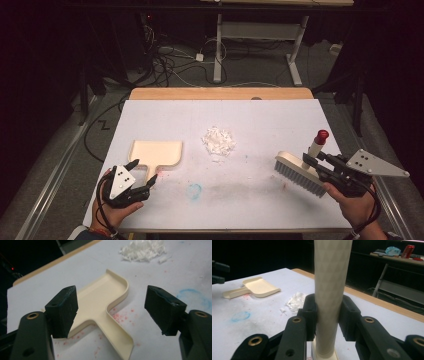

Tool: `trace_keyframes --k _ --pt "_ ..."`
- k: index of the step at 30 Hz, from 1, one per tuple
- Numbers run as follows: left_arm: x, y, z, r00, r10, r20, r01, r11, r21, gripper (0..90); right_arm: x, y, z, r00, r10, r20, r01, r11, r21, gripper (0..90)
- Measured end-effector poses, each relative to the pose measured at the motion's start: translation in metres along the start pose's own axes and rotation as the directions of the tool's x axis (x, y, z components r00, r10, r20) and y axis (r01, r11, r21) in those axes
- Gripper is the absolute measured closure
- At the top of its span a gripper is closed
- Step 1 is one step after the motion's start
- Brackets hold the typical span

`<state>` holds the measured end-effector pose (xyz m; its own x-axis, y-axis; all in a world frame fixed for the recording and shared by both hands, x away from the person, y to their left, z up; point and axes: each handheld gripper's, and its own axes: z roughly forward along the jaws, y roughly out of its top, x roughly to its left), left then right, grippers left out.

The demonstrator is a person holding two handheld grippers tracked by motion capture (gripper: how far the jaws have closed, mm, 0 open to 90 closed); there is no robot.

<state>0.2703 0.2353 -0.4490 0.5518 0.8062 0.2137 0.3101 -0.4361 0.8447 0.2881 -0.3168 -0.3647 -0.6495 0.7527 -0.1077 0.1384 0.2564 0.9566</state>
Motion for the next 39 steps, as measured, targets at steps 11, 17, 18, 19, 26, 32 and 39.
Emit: trace_keyframes --k 11,17,18,19,26,32,39 --pt "-0.002 -0.009 0.0 0.9992 -0.029 0.028 0.026 0.9964 0.081 22.5 0.002 0.004 0.012 0.9999 -0.014 0.008 0.014 1.0 -0.002 70.9" --pt "-0.006 -0.013 0.013 0.9828 -0.173 0.063 0.16 0.9705 0.18 20.8 0.003 0.002 0.012 0.9997 -0.01 0.021 0.01 1.0 0.008 70.8" --pt "-0.008 -0.015 0.017 0.9805 -0.188 0.057 0.173 0.9634 0.205 20.9 0.003 0.003 0.011 0.9995 -0.009 0.029 0.009 1.0 0.002 70.9" --pt "-0.008 -0.015 0.017 0.9805 -0.188 0.057 0.173 0.9634 0.205 21.3 0.003 0.003 0.011 0.9995 -0.007 0.031 0.006 1.0 0.005 70.8" --pt "-0.008 -0.008 0.042 0.9631 -0.269 -0.002 0.26 0.9294 0.262 25.0 0.004 0.002 0.017 0.9992 -0.018 0.035 0.017 1.0 0.025 70.9" --pt "-0.002 -0.006 0.066 0.9473 -0.316 -0.052 0.317 0.9014 0.295 37.6 0.002 0.001 0.014 0.9988 -0.009 0.048 0.008 1.0 0.025 70.9" --pt "0.013 -0.005 0.071 0.9456 -0.324 -0.033 0.317 0.8937 0.318 62.9 0.001 0.001 0.013 0.9988 0.003 0.049 -0.005 1.0 0.024 70.9"
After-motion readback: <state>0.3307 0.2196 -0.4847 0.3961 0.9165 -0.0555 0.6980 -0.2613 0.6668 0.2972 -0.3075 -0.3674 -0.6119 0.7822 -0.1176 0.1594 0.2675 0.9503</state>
